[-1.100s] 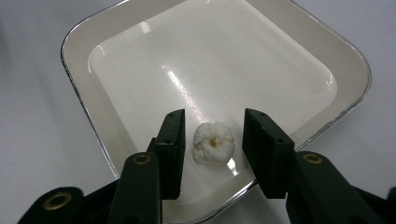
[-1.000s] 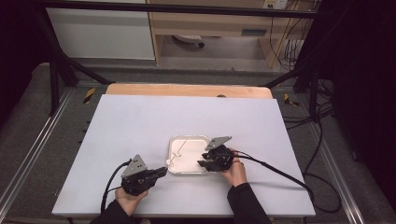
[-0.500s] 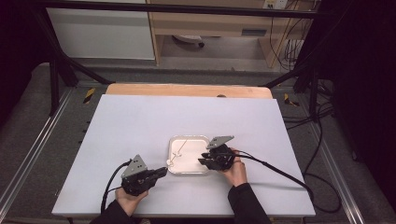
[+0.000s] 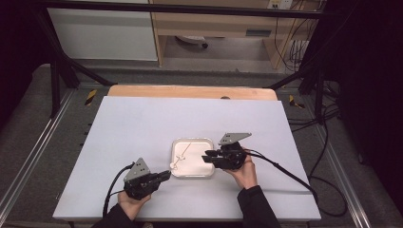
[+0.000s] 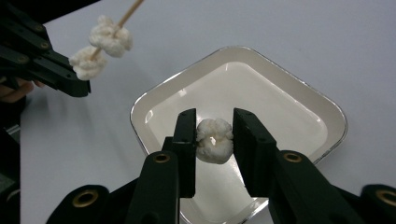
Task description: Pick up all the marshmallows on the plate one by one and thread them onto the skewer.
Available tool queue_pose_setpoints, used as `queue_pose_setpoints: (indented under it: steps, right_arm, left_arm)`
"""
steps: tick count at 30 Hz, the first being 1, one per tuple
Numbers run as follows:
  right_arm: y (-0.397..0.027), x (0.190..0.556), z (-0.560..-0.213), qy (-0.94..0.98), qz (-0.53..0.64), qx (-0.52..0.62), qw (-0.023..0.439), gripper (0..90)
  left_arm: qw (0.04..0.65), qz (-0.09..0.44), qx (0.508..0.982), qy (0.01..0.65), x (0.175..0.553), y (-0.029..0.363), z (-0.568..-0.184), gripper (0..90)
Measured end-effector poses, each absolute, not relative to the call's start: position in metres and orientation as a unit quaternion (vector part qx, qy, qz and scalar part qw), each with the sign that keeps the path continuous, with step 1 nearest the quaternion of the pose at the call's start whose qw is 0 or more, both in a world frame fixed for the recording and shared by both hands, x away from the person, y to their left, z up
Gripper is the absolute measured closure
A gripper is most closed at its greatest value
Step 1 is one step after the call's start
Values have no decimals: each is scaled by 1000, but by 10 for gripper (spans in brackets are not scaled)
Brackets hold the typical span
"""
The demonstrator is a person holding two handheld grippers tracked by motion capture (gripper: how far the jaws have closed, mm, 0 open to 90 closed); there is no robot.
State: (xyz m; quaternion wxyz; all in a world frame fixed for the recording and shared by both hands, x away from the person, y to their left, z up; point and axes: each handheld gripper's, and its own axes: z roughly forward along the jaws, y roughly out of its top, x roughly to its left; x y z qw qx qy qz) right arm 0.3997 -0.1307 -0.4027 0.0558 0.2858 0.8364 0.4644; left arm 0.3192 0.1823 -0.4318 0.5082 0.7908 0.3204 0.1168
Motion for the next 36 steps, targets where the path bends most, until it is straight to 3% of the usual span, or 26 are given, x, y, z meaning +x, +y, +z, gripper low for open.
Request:
queue_pose_setpoints:
  steps: [36]
  right_arm:
    - [-140,416,-358,736,600,310,-49,728]
  left_arm:
    - [516,121,792,301,315,179,-430,885]
